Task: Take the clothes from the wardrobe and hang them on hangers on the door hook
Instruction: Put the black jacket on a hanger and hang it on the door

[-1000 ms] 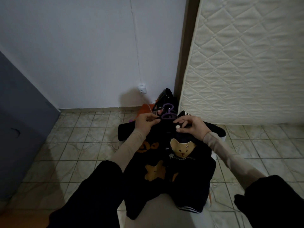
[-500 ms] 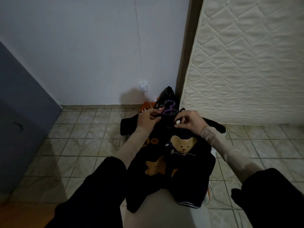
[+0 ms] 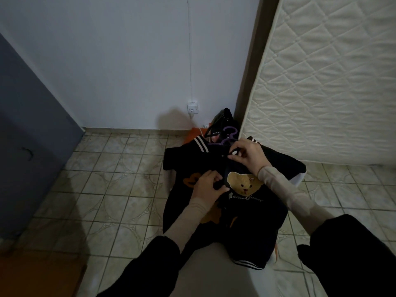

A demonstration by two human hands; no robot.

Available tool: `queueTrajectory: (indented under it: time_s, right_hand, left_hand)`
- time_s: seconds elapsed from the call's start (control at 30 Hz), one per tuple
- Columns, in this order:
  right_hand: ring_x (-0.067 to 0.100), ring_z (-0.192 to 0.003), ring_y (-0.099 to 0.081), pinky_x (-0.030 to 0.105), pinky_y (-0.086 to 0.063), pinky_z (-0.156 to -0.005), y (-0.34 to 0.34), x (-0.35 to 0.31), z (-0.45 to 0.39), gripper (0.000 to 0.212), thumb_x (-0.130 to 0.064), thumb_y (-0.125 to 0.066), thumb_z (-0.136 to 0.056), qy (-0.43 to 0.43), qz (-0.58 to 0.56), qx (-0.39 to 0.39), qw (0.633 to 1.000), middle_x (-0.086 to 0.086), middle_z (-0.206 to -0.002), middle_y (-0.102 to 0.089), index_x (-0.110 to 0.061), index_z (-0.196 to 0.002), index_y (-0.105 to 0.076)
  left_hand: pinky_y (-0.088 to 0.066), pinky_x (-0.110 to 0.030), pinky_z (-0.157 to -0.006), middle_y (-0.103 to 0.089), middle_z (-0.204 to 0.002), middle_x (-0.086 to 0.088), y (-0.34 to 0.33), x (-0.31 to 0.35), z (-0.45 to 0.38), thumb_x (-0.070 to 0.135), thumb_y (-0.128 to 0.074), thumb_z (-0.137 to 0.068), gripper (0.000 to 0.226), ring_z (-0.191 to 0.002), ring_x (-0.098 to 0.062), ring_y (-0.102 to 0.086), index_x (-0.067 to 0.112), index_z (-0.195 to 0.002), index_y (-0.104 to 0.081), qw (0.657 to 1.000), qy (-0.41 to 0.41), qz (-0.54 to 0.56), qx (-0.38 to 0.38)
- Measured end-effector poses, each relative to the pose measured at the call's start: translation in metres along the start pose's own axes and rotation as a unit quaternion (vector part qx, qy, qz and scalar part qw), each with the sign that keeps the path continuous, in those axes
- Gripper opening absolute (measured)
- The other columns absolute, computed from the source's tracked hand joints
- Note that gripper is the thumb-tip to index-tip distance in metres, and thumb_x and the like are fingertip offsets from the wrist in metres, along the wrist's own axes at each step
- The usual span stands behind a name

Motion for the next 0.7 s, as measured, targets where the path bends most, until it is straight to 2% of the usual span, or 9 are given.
queueTrajectory:
  time_s: [0.2,0.3,0.37,0.5,0.57,0.7]
  right_hand:
    - [-0.002,-0.060,-0.044,0.005,-0.036,-0.062,-0.003,0.002,-0.001,0.013,-0.011,-0.074,-0.074,0.003,-0.004,0.001,1.000,0.000,-0.081,-0.051,-0.005,-0.082,-0.066]
    - [0.000,-0.060,-0.044,0.005,-0.036,-0.062,-0.002,0.002,-0.002,0.014,-0.011,-0.074,-0.074,0.002,-0.005,0.003,1.000,0.002,-0.080,-0.052,-0.005,-0.083,-0.066]
    - [0.006,-0.059,-0.044,0.006,-0.036,-0.062,0.001,0.002,-0.004,0.014,-0.011,-0.075,-0.073,0.001,-0.001,0.007,1.000,0.006,-0.081,-0.054,-0.004,-0.083,-0.066]
    - [0.016,-0.069,-0.048,0.015,-0.030,-0.059,0.004,-0.001,-0.011,0.017,-0.012,-0.074,-0.074,0.007,0.026,0.004,1.000,0.012,-0.083,-0.057,-0.001,-0.084,-0.066]
    - [0.016,-0.071,-0.048,0.014,-0.031,-0.060,0.002,-0.001,-0.012,0.017,-0.012,-0.073,-0.075,0.005,0.025,0.011,1.000,0.014,-0.086,-0.059,-0.001,-0.085,-0.066]
    - [0.014,-0.066,-0.047,0.006,-0.034,-0.061,-0.002,0.002,-0.008,0.016,-0.010,-0.075,-0.073,-0.025,-0.013,0.039,0.999,0.016,-0.085,-0.060,-0.001,-0.084,-0.067]
  left_hand:
    - [-0.046,-0.027,-0.076,-0.063,-0.087,0.000,-0.008,-0.009,-0.010,0.026,-0.073,-0.077,0.020,-0.086,-0.016,-0.060,0.011,-0.086,-0.063,0.994,0.100,0.021,0.034]
    - [-0.046,-0.027,-0.081,-0.069,-0.101,-0.006,-0.009,-0.012,-0.015,0.027,-0.068,-0.082,0.024,-0.097,-0.021,-0.062,0.008,-0.097,-0.068,0.989,0.140,0.014,0.036]
    - [-0.045,-0.027,-0.078,-0.069,-0.100,-0.010,-0.008,-0.013,-0.018,0.026,-0.067,-0.083,0.025,-0.098,-0.024,-0.062,0.004,-0.095,-0.067,0.989,0.144,0.012,0.024]
    - [-0.035,-0.022,-0.065,-0.064,-0.077,-0.012,-0.008,-0.012,-0.025,0.022,-0.069,-0.081,0.024,-0.082,-0.025,-0.062,0.007,-0.067,-0.056,0.990,0.142,0.006,-0.005]
    - [-0.037,-0.023,-0.067,-0.064,-0.078,-0.014,-0.008,-0.010,-0.027,0.020,-0.069,-0.081,0.027,-0.080,-0.024,-0.061,0.009,-0.064,-0.052,0.990,0.142,-0.010,-0.015]
    - [-0.046,-0.029,-0.078,-0.068,-0.089,-0.011,-0.010,-0.010,-0.029,0.022,-0.070,-0.080,0.018,-0.088,-0.023,-0.063,0.009,-0.072,-0.060,0.990,0.130,-0.044,-0.030]
Point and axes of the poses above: each hand's wrist, its own z-axis away from the middle knuckle, its own y-axis out of the back of the hand, x = y × z, the point moved 5 cm from there along -z, towards the middle knuckle
